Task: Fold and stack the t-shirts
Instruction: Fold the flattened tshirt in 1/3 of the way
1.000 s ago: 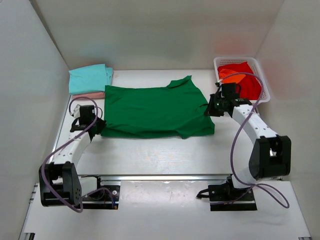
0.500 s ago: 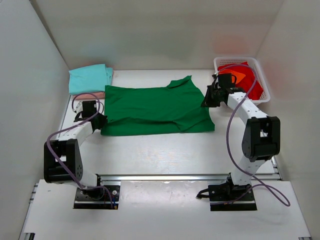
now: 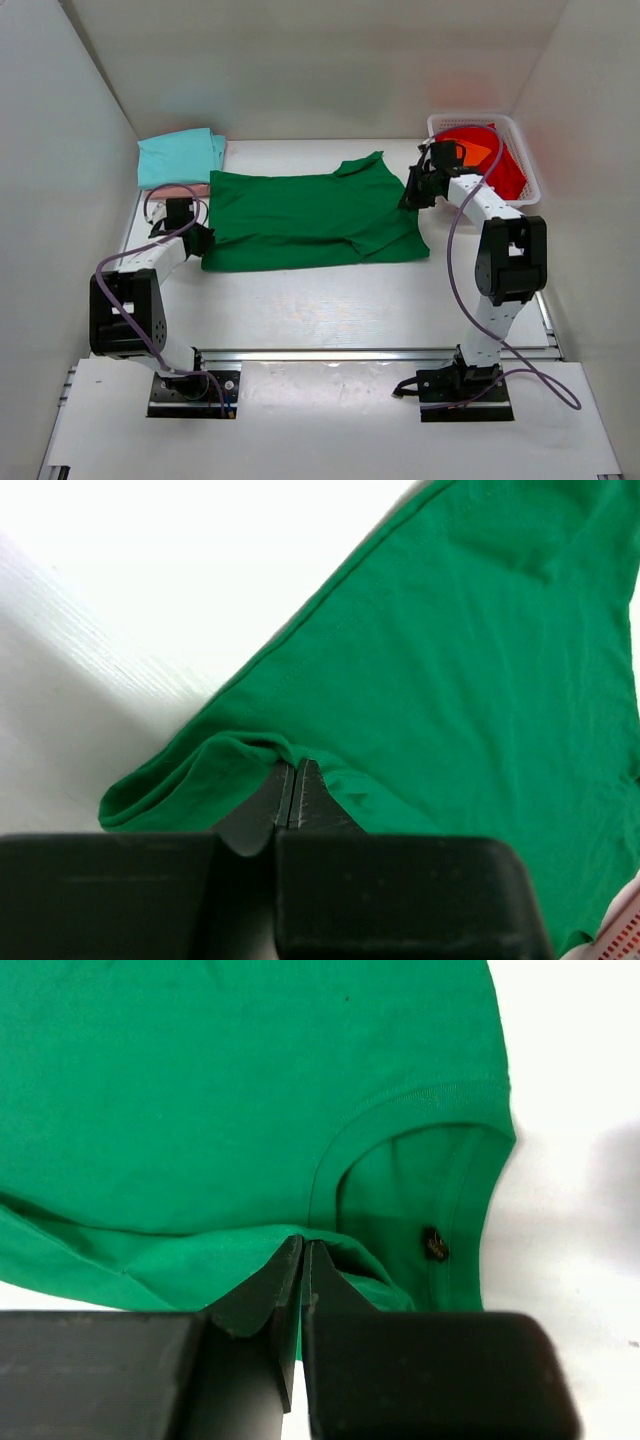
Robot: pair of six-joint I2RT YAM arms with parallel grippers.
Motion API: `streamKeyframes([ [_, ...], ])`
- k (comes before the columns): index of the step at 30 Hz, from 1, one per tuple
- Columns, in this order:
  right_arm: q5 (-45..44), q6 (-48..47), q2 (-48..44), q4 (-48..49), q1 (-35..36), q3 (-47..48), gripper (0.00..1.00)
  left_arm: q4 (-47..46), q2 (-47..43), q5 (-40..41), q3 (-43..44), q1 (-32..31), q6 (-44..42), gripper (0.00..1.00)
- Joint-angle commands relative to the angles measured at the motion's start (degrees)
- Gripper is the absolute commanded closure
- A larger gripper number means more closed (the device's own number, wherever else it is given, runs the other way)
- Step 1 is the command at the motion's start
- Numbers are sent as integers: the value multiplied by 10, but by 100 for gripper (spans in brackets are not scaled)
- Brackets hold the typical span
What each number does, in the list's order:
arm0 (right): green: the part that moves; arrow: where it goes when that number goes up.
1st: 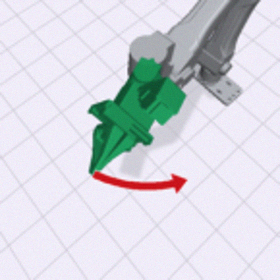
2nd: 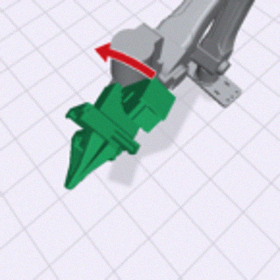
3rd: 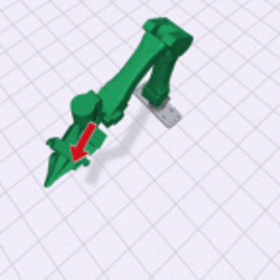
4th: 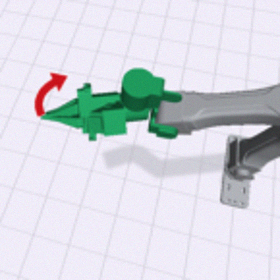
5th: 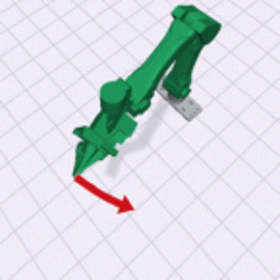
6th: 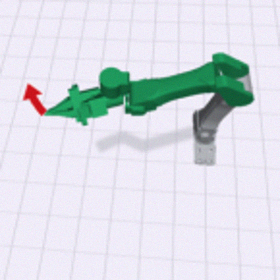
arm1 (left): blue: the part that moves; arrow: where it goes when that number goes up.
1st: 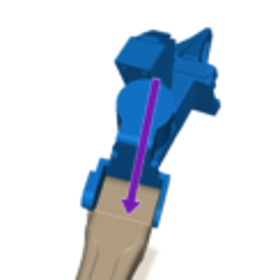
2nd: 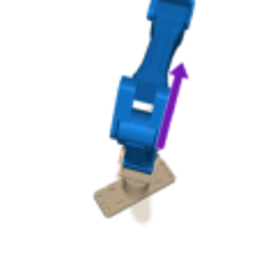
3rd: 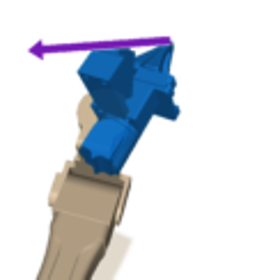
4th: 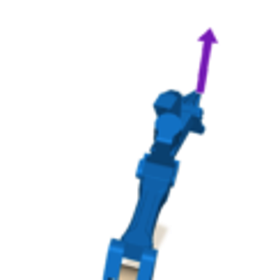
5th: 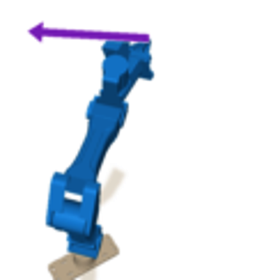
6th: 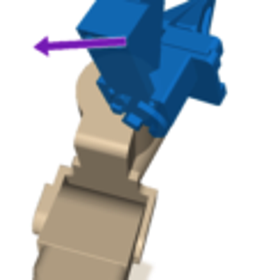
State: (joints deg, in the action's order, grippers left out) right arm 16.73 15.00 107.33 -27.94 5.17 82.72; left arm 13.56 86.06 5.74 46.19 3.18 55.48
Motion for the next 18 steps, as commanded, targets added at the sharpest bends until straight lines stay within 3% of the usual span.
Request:
streamKeyframes([
  [1,1,-2,19,5,4,44,100,37,0,24,22,7,4,100],
  [5,-10,-10,58,-12,7,93,100,56,-3,18,18,11,2,94],
  [9,-31,-9,83,-42,19,131,97,54,-12,12,4,13,7,96],
  [10,-35,-10,89,-47,19,134,92,48,-15,8,-7,15,5,85],
  [11,-39,-9,90,-48,17,134,79,32,-21,0,-12,21,6,59],
  [12,-45,-10,85,-48,17,130,77,8,-27,-4,-24,23,5,47],
  [14,-61,-8,71,-45,19,120,69,-6,-61,3,-30,26,-2,43],
  [16,-82,-12,49,-39,22,98,59,-1,-77,15,-21,18,-10,29],
  [18,-99,-13,18,-36,25,90,57,8,-89,22,5,6,-28,34],
])
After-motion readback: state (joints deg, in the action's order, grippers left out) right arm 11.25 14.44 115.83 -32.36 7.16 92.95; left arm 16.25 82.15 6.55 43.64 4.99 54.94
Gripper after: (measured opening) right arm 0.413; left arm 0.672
